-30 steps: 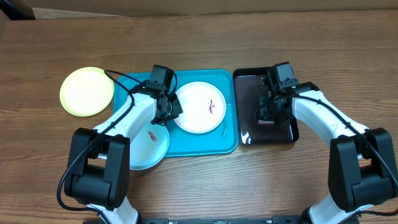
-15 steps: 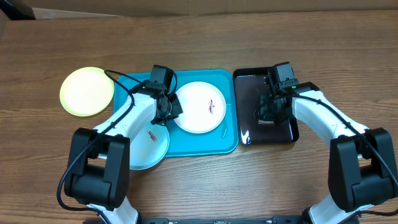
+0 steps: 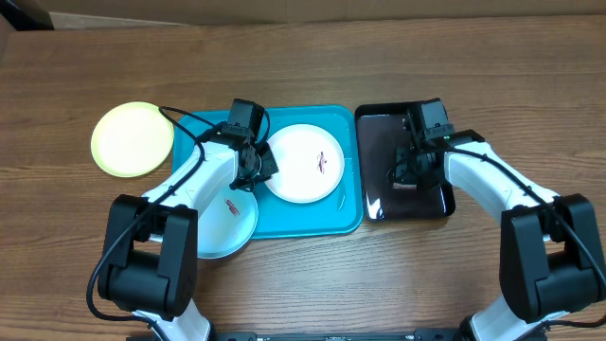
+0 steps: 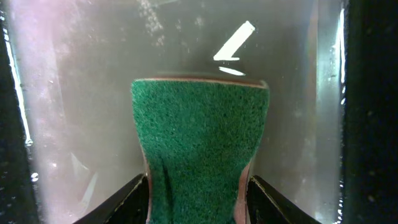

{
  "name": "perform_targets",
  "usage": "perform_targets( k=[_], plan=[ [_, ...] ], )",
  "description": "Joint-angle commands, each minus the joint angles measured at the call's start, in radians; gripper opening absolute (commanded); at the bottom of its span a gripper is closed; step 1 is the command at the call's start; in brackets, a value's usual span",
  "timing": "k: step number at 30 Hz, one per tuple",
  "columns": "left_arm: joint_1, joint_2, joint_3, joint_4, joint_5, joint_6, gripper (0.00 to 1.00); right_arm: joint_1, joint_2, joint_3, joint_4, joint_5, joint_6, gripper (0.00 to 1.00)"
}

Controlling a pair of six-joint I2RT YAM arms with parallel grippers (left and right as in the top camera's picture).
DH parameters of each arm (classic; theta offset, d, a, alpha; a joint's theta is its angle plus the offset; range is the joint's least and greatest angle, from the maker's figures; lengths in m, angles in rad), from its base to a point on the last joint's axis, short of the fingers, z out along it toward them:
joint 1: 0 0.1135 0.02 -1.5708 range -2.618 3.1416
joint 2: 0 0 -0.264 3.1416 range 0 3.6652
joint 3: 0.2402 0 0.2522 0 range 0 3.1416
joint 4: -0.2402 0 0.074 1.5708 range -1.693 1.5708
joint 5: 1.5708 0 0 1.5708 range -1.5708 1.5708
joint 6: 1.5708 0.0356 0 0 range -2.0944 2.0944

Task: Clean dirty plates on tray and stack at the side
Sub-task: 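Grasp the green sponge with the right gripper, then lift the sponge and hold it above the black tray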

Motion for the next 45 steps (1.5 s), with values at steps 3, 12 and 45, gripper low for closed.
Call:
perform_targets(
  k=[3,12,45],
  plan=[
    [0.006,-0.023,-0.004,-0.001,-0.01,-0.013,0.17,0.005,0.003,-0.012,0.019,0.007,0.016,0.45],
    [0.006,-0.023,-0.004,0.0,-0.012,-0.013,0.21,0.005,-0.024,0.051,-0.042,-0.009,-0.016,0.04],
    [0.004,-0.023,-0.005,0.024,-0.009,-0.013,0.04,0.091,-0.229,0.065,-0.16,0.14,0.033,0.04]
  ],
)
